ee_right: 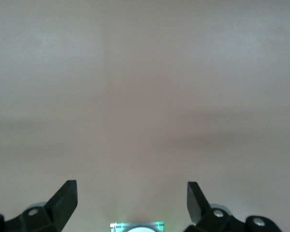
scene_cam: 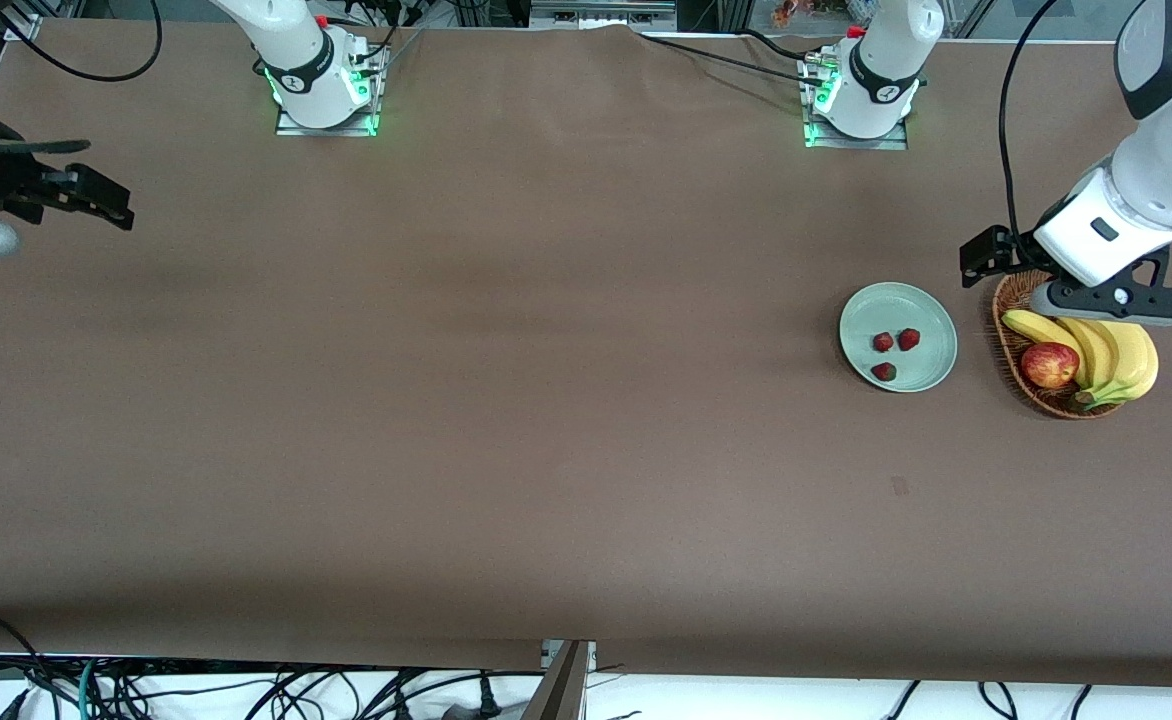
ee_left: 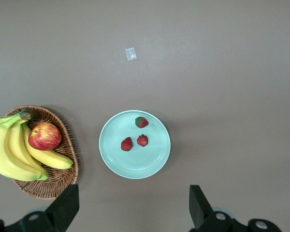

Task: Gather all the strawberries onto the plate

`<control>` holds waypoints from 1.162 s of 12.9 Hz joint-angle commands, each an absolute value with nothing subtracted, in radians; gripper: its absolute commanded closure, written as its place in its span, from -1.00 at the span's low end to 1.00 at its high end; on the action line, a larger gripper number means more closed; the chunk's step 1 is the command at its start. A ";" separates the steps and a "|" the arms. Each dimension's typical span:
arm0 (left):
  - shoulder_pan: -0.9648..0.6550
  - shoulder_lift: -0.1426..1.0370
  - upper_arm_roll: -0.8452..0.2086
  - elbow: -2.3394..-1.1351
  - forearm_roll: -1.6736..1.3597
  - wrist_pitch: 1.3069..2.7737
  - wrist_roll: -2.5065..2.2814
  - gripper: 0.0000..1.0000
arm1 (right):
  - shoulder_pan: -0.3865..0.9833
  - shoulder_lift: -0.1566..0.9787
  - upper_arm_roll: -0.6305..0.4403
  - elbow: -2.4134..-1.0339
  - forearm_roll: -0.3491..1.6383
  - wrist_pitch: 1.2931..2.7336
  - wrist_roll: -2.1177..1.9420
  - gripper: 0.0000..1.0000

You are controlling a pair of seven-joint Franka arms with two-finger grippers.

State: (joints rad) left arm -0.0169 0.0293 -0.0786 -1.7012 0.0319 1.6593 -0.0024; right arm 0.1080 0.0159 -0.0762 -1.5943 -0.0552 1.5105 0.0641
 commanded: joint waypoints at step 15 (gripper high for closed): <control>0.000 0.000 -0.066 -1.648 0.006 1.529 0.040 -1.00 | 0.113 0.049 -0.067 -1.569 -0.055 1.526 0.063 -0.99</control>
State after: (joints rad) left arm -0.0043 0.0091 -0.0641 -1.6629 -0.0066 1.5519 0.0139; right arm 0.1107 0.0430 -0.0693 -1.5861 -0.0550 1.5300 0.0641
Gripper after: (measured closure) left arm 0.000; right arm 0.000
